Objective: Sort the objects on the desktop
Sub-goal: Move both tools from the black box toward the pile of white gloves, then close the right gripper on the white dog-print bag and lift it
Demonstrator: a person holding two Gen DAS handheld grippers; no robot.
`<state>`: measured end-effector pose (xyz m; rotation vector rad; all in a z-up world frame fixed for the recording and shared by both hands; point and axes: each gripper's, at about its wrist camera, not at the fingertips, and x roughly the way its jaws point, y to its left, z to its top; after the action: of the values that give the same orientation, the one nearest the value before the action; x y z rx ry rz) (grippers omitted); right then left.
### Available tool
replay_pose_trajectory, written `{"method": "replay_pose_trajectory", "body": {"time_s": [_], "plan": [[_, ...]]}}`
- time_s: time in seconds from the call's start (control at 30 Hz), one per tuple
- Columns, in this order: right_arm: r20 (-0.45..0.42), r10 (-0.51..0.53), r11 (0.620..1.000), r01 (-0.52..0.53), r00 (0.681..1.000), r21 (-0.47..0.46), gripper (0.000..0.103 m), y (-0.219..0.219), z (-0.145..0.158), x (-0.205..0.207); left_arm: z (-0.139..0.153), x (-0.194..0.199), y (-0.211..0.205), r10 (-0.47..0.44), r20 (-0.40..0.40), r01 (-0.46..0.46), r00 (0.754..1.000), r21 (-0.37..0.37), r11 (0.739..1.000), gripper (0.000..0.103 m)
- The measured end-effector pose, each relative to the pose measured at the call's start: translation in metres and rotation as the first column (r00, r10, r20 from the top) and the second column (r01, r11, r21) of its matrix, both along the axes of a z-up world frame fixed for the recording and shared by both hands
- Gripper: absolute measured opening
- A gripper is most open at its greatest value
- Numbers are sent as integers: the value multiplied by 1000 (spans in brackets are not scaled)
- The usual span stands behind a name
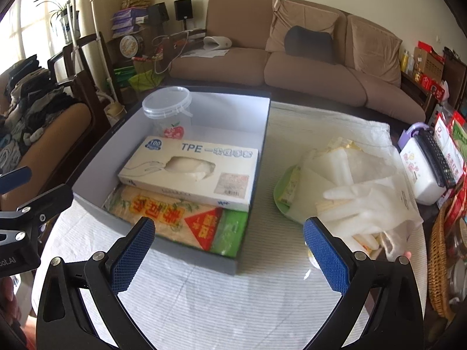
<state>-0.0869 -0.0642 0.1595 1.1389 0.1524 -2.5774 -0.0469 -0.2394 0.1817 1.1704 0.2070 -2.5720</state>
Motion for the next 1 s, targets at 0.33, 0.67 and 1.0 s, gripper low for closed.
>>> {"method": "replay_pose_trajectory", "body": {"time_s": [0.33,0.67,1.0], "plan": [[12,-120,993,120,993,2,103,144,-20,13,-16,-29,109,-143,9,143,990,29,989,103],[-24,-208,976,209,978,58,103,261,-49,18,-48,-101,222,-278,36,278,960,11,961,103],[24,-158,985,160,987,-68,103,301,-68,-27,-79,-160,253,-270,44,270,962,22,963,103]]}}
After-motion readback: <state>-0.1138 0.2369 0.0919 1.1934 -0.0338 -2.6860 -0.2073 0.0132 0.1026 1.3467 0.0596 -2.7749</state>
